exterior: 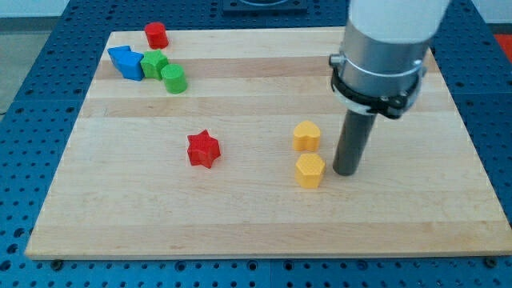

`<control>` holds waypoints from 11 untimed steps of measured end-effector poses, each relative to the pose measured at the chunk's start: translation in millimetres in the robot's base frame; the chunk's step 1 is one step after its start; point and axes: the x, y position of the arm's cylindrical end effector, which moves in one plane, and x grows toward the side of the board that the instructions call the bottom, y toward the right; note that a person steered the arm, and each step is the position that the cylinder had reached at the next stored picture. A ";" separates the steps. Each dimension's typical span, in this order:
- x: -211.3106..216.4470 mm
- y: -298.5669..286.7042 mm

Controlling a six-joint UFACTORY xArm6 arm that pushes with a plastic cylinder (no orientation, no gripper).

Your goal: Move the yellow hexagon to the top centre

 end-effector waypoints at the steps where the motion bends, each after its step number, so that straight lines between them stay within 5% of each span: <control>1: -28.6 -24.7; 3: -23.9 -67.1; 7: -119.0 -78.3; 11: -154.0 -118.4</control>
